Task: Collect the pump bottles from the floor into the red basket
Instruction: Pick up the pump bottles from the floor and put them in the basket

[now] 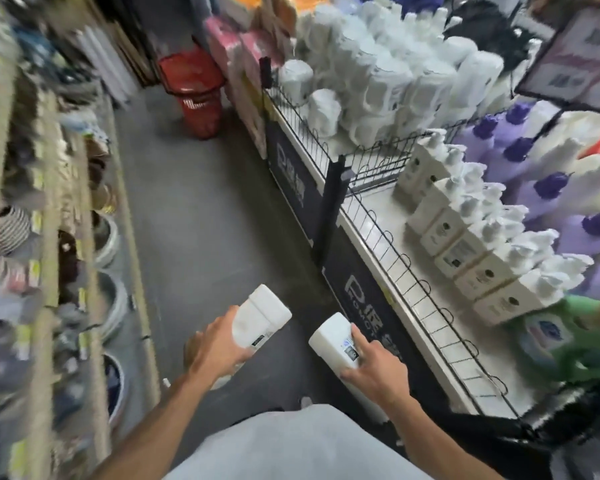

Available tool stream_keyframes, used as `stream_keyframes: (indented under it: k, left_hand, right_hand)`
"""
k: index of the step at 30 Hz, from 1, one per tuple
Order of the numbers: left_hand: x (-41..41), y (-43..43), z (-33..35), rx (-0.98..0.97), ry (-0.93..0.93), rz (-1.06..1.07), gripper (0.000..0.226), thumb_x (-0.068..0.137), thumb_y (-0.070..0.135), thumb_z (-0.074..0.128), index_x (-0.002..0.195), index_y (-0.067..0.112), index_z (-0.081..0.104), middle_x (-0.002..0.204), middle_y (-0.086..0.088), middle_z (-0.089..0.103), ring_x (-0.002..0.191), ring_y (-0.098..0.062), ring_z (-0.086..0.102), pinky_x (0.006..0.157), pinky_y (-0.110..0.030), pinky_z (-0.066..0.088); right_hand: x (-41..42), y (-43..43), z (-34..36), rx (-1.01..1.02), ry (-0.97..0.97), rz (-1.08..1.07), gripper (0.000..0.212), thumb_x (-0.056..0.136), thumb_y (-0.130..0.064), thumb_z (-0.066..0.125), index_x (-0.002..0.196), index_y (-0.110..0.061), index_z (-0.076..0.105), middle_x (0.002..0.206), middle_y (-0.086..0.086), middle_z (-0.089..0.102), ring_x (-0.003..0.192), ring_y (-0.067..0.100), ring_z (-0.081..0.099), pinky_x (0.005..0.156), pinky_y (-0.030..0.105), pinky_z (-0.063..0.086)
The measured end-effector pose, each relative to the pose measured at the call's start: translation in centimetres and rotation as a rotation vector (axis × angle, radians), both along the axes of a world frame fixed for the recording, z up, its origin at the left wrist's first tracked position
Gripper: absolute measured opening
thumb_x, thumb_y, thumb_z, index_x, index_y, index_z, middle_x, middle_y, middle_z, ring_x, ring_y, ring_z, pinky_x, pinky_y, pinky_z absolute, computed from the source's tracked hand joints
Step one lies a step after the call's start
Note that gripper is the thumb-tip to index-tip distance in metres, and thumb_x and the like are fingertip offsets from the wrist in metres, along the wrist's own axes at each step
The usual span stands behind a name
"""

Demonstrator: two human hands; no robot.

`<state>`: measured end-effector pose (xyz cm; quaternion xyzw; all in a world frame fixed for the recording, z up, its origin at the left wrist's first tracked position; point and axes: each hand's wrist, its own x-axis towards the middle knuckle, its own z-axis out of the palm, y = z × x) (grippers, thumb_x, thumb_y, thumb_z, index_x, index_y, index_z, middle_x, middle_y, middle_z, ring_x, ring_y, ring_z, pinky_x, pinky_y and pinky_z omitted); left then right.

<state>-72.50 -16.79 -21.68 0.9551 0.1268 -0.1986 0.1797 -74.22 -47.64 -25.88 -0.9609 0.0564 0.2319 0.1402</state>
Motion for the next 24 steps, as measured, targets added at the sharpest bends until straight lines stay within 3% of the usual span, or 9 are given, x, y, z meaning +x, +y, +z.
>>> stream_keyframes:
  k: [5,12,20,24]
  left_hand:
    - [0.2,2.2,-0.3,0.028,0.017,0.184,0.080,0.071,0.056,0.073,0.141,0.042,0.038,0.133,0.007,0.065,0.114,-0.030,0.064,0.079,-0.035,0.043]
    - [1.9,7.1,-0.8,0.030,0.034,0.319,0.098,0.068,0.059,0.080,0.151,0.036,0.033,0.142,0.005,0.059,0.119,-0.027,0.063,0.087,-0.035,0.049]
    - [6.0,13.7,-0.5,0.035,0.034,0.334,0.080,0.068,0.052,0.079,0.137,0.036,0.041,0.133,0.008,0.063,0.109,-0.029,0.065,0.072,-0.033,0.045]
    - [8.3,17.2,-0.5,0.012,0.022,0.324,0.078,0.063,0.054,0.078,0.130,0.035,0.042,0.128,0.008,0.065,0.104,-0.029,0.068,0.072,-0.034,0.047]
  right_hand:
    - [6.6,1.7,-0.3,0.004,0.013,0.206,0.097,0.071,-0.067,0.055,0.155,-0.051,0.011,0.106,-0.008,0.054,0.097,0.015,0.061,0.076,0.034,0.051]
    - [13.3,6.7,-0.5,-0.021,0.015,0.356,0.098,0.072,-0.066,0.058,0.156,-0.050,0.010,0.110,-0.006,0.055,0.099,0.018,0.063,0.074,0.034,0.050]
    - [19.1,14.4,0.1,-0.037,-0.002,0.404,0.096,0.072,-0.064,0.060,0.154,-0.051,0.012,0.112,-0.005,0.056,0.102,0.021,0.063,0.082,0.038,0.055]
    - [21.5,18.1,0.7,-0.029,-0.027,0.407,0.098,0.070,-0.065,0.059,0.155,-0.050,0.012,0.110,-0.004,0.057,0.098,0.021,0.064,0.081,0.039,0.057]
